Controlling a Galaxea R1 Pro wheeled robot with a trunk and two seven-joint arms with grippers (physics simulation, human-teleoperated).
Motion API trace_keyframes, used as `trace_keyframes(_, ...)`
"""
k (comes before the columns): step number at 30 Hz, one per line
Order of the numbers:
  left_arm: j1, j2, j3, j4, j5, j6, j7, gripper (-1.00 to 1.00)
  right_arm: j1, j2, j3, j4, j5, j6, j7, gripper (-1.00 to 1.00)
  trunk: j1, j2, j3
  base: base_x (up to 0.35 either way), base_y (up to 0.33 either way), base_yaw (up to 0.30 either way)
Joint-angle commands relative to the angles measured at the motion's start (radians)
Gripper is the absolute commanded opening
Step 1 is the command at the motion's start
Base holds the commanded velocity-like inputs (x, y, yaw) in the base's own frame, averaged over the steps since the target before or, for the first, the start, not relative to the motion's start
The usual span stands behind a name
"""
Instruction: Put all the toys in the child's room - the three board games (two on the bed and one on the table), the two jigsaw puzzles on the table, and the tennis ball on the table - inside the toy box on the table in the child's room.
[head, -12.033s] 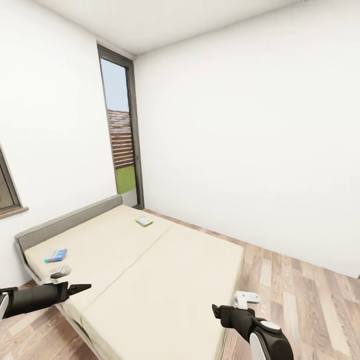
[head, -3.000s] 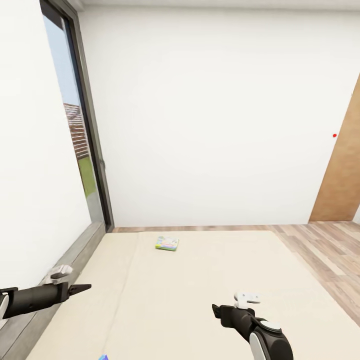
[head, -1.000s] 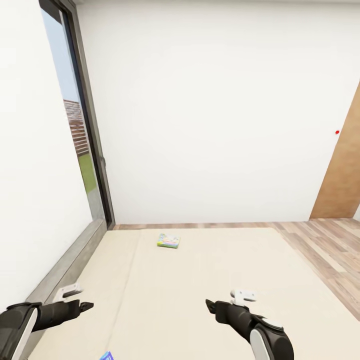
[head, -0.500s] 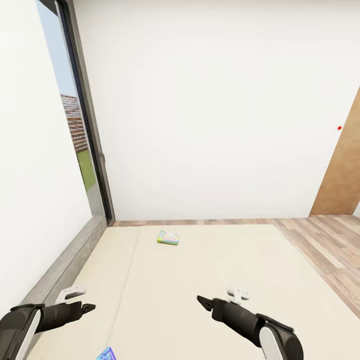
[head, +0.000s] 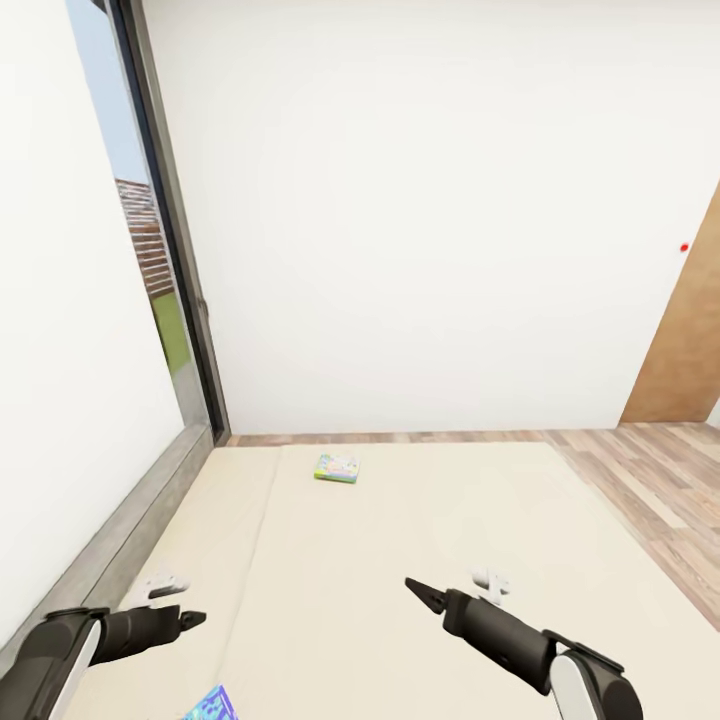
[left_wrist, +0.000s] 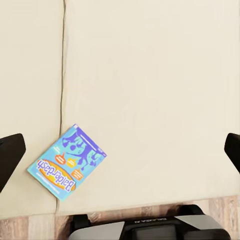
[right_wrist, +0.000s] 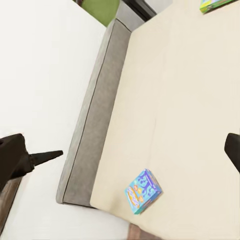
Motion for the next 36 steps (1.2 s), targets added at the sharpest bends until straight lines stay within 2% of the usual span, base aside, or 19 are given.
trace_keyframes(1,-0.001,0.000,-0.001,0.000,-0.002,0.006,-0.005,1.00,-0.001,0.001,-0.005,0.000,0.000,0.009,0.017,1.00,0.001,-0.002,-0.004,0.000,0.000,0.000)
trace_keyframes(10,-0.001,0.003,-0.011,0.004,0.000,0.005,-0.005,1.00,0.000,0.004,-0.013,0.000,0.000,0.021,0.069,1.00,0.001,-0.002,-0.018,0.000,0.000,0.000)
trace_keyframes(36,-0.001,0.003,-0.012,0.015,-0.003,0.003,-0.005,1.00,0.001,0.004,-0.014,0.006,0.000,0.019,0.077,1.00,0.001,-0.002,-0.060,0.000,0.000,0.000)
